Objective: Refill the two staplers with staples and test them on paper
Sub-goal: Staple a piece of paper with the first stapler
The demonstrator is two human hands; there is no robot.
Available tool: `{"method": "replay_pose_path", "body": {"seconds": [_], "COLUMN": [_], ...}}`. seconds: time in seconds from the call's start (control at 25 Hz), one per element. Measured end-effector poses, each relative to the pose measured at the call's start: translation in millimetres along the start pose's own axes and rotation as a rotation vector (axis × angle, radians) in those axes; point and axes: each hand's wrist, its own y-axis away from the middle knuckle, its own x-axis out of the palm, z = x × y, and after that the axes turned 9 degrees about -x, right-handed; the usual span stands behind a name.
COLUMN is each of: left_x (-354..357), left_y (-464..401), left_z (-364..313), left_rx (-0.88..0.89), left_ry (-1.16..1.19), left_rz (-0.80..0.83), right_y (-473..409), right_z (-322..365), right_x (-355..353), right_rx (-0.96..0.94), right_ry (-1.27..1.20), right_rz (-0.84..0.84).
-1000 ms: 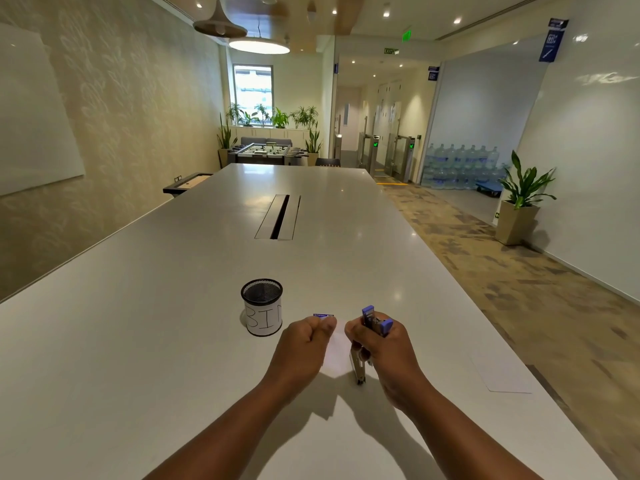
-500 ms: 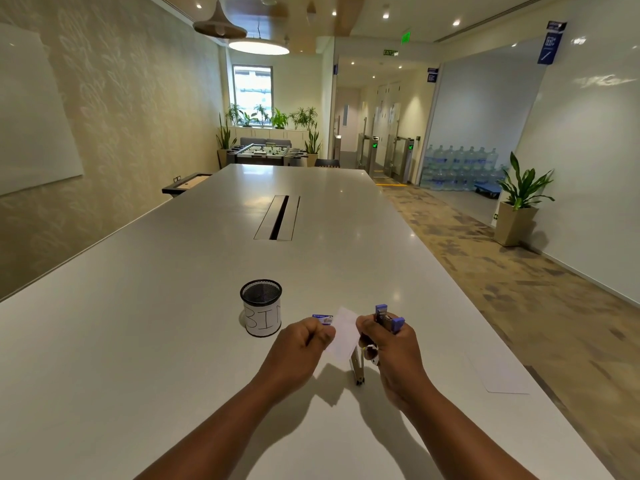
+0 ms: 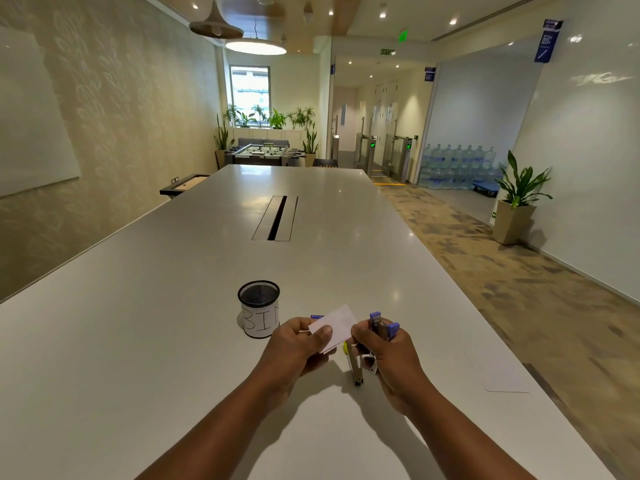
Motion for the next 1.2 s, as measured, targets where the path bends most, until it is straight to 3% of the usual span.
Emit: {"method": "replay_pose_path", "body": {"seconds": [0.32,0.6,0.84,1.2], "left_x": [6,5,5,3], "left_y": [0,-1,5,13], "left_z": [-11,-12,-10,-12], "left_rx": [0.129,0.116,0.131,0.346], "left_ry": [0.133,0.235,0.202,-0.086], "left_rz": [-0.18,-0.139,-0.114,-0.2], "right_y": [5,16,15,11], "right_z": [3,6,8,9], "right_x": [6,18,21,25], "right_rx": [0.0,0.137,0.107,0.108], "right_ry": [0.066,0.023,-0.056,-0.183], "right_rz": [0.064,0.221,0.181,0.13]}}
